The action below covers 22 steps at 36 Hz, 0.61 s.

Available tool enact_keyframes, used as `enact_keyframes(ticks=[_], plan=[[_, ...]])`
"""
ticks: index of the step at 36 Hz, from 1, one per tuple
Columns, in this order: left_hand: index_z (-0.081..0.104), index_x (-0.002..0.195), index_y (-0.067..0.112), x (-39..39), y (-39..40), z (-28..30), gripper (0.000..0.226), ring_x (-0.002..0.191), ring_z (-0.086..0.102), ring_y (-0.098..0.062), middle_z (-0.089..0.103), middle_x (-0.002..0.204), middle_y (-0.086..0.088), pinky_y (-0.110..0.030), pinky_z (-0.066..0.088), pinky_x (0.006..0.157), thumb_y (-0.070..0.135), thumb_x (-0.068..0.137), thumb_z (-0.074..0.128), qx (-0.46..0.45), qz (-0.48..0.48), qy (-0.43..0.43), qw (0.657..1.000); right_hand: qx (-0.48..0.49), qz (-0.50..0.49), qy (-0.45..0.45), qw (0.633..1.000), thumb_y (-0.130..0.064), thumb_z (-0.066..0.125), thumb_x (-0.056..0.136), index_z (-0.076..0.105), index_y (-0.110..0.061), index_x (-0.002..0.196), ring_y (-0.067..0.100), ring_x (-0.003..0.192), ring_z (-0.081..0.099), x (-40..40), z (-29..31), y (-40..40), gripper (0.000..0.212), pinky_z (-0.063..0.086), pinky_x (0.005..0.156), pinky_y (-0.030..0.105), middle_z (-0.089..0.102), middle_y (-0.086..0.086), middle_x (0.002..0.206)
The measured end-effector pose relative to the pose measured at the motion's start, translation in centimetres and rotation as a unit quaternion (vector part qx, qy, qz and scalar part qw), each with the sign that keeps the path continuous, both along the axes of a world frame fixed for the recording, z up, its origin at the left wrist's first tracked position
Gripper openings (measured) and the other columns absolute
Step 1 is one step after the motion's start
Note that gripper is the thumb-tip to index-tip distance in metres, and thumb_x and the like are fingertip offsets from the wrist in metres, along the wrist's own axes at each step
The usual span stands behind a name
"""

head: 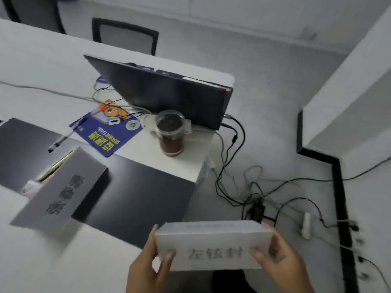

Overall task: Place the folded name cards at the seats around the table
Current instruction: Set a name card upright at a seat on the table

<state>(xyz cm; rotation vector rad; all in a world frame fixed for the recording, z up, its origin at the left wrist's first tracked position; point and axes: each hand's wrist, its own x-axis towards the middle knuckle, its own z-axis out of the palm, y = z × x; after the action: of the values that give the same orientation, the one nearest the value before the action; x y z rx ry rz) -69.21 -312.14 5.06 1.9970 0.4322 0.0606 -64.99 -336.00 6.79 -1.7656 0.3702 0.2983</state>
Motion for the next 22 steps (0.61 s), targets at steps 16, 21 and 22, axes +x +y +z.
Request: enact_keyframes(ticks=[16, 21, 22], plan=[[0.050, 0.121, 0.031, 17.3, -23.3, -3.3, 0.058, 0.084, 0.057, 0.013, 0.064, 0.092, 0.024, 0.007, 0.037, 0.066, 0.019, 0.069, 0.075, -0.073, -0.183, 0.104, 0.975, -0.023, -0.237, 0.046, 0.970, 0.007, 0.073, 0.063, 0.058, -0.023, 0.091, 0.010, 0.076, 0.062, 6.3, -3.6, -23.4, 0.043, 0.050, 0.061, 0.014, 0.066, -0.031, 0.060], [0.048, 0.104, 0.047, 22.8, -25.9, -4.0, 0.053, 0.081, 0.054, 0.017, 0.055, 0.068, 0.051, 0.008, 0.035, 0.064, 0.020, 0.068, 0.076, -0.061, -0.185, 0.114, 0.974, 0.001, -0.215, 0.066, 0.974, 0.002, 0.075, 0.064, 0.059, -0.019, 0.100, 0.014, 0.084, 0.061, 12.0, -3.5, -25.9, 0.044, 0.047, 0.078, 0.028, 0.068, -0.004, 0.086], [0.048, 0.105, 0.045, 24.1, -26.2, -4.1, 0.051, 0.078, 0.054, 0.021, 0.051, 0.069, 0.056, 0.008, 0.035, 0.063, 0.020, 0.070, 0.075, -0.065, -0.184, 0.115, 0.974, 0.003, -0.205, 0.074, 0.976, 0.000, 0.075, 0.064, 0.058, -0.020, 0.100, 0.017, 0.086, 0.061, 13.4, -3.8, -26.3, 0.045, 0.047, 0.083, 0.032, 0.067, -0.001, 0.090]])
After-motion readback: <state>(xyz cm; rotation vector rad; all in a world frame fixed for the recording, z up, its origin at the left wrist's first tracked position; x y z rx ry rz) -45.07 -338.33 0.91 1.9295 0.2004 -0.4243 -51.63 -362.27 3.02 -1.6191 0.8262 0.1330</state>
